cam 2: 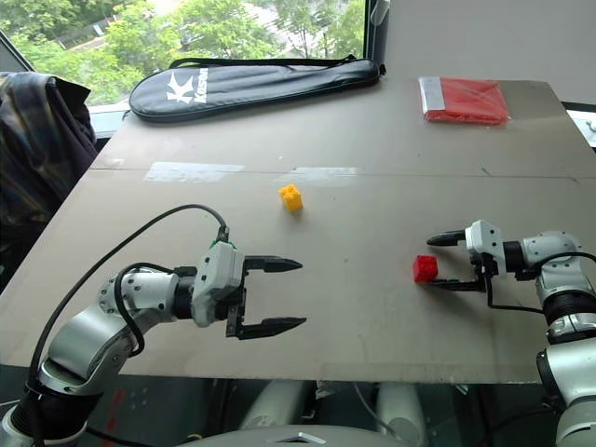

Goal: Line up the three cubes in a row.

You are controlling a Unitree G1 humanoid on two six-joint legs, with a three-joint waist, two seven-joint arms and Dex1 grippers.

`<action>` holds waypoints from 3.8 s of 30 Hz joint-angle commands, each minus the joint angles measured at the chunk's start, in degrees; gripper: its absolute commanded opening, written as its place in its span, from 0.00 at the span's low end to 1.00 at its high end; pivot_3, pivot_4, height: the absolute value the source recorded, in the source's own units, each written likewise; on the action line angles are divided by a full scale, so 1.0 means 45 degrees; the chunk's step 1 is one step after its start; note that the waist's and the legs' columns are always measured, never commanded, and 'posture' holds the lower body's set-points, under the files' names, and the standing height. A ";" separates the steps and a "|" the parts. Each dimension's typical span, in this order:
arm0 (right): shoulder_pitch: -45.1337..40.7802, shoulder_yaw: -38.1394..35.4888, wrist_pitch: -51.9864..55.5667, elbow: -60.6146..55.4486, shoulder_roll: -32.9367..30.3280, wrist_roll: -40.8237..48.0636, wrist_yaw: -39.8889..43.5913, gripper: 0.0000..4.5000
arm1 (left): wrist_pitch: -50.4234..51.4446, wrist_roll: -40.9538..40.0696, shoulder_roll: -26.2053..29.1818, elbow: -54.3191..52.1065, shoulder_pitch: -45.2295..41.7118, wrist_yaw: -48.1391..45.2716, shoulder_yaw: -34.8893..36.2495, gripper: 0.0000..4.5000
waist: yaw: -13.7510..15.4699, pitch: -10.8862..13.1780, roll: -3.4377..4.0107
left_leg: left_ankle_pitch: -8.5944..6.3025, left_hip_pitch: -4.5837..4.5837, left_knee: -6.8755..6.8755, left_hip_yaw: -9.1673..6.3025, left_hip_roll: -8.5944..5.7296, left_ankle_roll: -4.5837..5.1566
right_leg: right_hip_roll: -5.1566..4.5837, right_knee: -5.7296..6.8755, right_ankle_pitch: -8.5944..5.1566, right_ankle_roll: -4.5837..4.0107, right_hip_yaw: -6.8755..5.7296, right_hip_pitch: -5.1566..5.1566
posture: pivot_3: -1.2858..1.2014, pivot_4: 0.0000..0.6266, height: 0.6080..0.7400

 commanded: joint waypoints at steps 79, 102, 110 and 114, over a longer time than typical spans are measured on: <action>0.6745 -0.6716 0.7355 -1.0911 -0.0707 0.4256 0.0507 1.00 | -0.7255 0.4195 -0.4367 0.9921 -0.4543 -0.2729 -0.3344 0.27 | 0.0280 0.0050 0.0053 | -0.0037 -0.0060 0.0011 -0.0024 -0.0004 0.0062 | -0.0030 -0.0008 0.0001 0.0013 -0.0138 -0.0020 | 0.52 0.24 0.65; 0.7542 -0.7545 0.7226 -1.0977 -0.0697 0.4087 -0.0059 1.00 | -0.9098 0.6555 -0.8006 1.6225 -0.8730 -0.2210 -0.4058 0.27 | 0.0325 0.0067 0.0024 | -0.0036 -0.0070 0.0027 -0.0039 -0.0013 0.0066 | -0.0034 -0.0005 0.0011 0.0041 -0.0155 -0.0013 | 0.52 0.24 0.65; 0.7270 -0.7546 0.6771 -0.9945 -0.0803 0.3760 0.0380 1.00 | -0.8951 0.6631 -0.7935 1.6086 -0.8591 -0.2321 -0.4024 0.27 | 0.0326 0.0067 0.0024 | -0.0036 -0.0070 0.0027 -0.0039 -0.0015 0.0065 | -0.0035 -0.0007 0.0012 0.0041 -0.0155 -0.0012 | 0.52 0.24 0.65; 0.7172 -0.7503 0.6659 -0.9737 -0.0836 0.3704 0.0480 1.00 | -0.8739 0.6527 -0.7981 1.6024 -0.8540 -0.2305 -0.3907 0.27 | 0.0320 0.0067 0.0024 | -0.0036 -0.0070 0.0029 -0.0039 -0.0015 0.0065 | -0.0034 -0.0005 0.0012 0.0041 -0.0154 -0.0012 | 0.52 0.24 0.65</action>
